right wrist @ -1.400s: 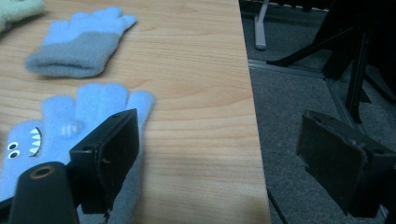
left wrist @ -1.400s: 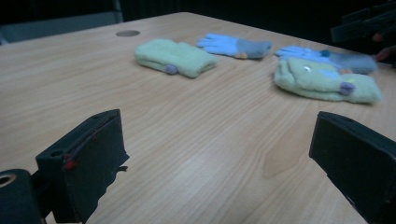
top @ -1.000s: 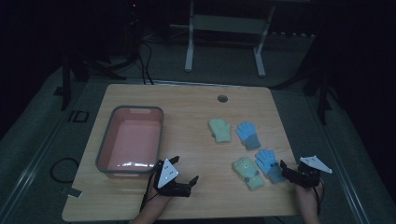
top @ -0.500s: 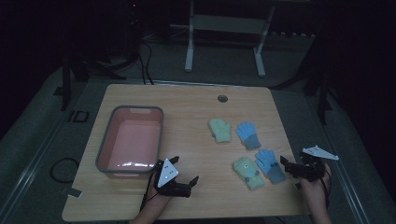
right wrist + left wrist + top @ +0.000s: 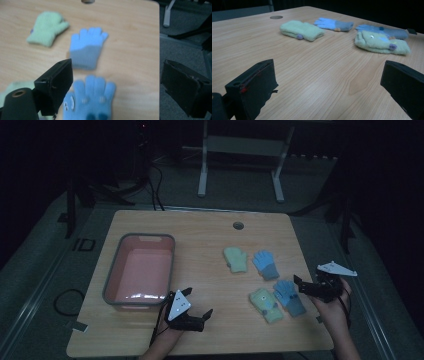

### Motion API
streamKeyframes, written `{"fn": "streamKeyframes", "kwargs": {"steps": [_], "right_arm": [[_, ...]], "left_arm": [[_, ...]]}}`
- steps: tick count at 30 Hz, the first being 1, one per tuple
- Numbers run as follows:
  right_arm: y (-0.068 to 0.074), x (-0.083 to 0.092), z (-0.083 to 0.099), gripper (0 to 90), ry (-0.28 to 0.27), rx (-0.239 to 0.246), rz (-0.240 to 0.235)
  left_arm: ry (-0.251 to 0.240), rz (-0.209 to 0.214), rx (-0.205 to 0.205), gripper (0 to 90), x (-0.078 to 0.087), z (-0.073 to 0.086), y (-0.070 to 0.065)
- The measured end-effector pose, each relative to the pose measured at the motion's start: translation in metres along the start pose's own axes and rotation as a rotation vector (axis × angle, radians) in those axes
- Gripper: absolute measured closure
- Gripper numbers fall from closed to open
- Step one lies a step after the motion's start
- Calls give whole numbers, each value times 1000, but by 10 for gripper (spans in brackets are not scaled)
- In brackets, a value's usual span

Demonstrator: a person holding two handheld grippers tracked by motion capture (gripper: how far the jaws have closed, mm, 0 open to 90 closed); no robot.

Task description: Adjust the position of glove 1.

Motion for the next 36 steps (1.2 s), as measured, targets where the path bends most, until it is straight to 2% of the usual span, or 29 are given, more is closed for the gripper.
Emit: {"fn": "streamKeyframes", "kwargs": {"steps": [3, 5, 6, 8, 14, 17, 20, 21, 25, 26, 28, 33, 36], "right_arm": [[3, -2, -10, 110, -8, 11, -5], [8, -6, -24, 110, -19, 22, -19], [8, -6, -24, 110, -19, 22, -19], [15, -11, -36, 111, -20, 41, -48], [28, -25, -53, 134, -17, 72, -79], [34, -31, -57, 134, -11, 84, -95], [48, -41, -64, 144, -6, 103, -134], [48, -41, -64, 144, -6, 103, -134], [67, -54, -72, 186, 8, 122, -196], [67, -54, -72, 186, 8, 122, -196], [79, -63, -75, 205, 17, 154, -220], [91, -76, -79, 228, 19, 162, -243], [103, -89, -79, 235, 35, 153, -281]], "left_arm": [[0, 1, -1, 4, 0, 0, 0], [3, 6, 1, 4, 0, 0, -1], [3, 6, 1, 4, 0, 0, -1], [6, 5, -4, 4, 0, 0, -1], [5, 6, -1, 4, 0, 0, -1], [6, 7, -3, 4, 0, 0, -1], [6, 7, -3, 4, 0, 0, -1], [6, 8, -3, 4, 0, 0, -1], [6, 10, -5, 5, 0, 0, -1], [6, 10, -4, 5, 0, 0, -1], [5, 13, -2, 4, 0, 0, -1], [4, 14, 0, 5, 0, 0, -1], [5, 16, 3, 5, 0, 0, -1]]}}
Point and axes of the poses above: each handheld gripper's, and its own axes: x roughly backward along the jaws, z roughly out of its underside, y roughly to its left, the point moved 9 cm from there along -x, roughly forward along the jaws, and after that the axes turned 8 degrees about -y, right-handed, at the moved point
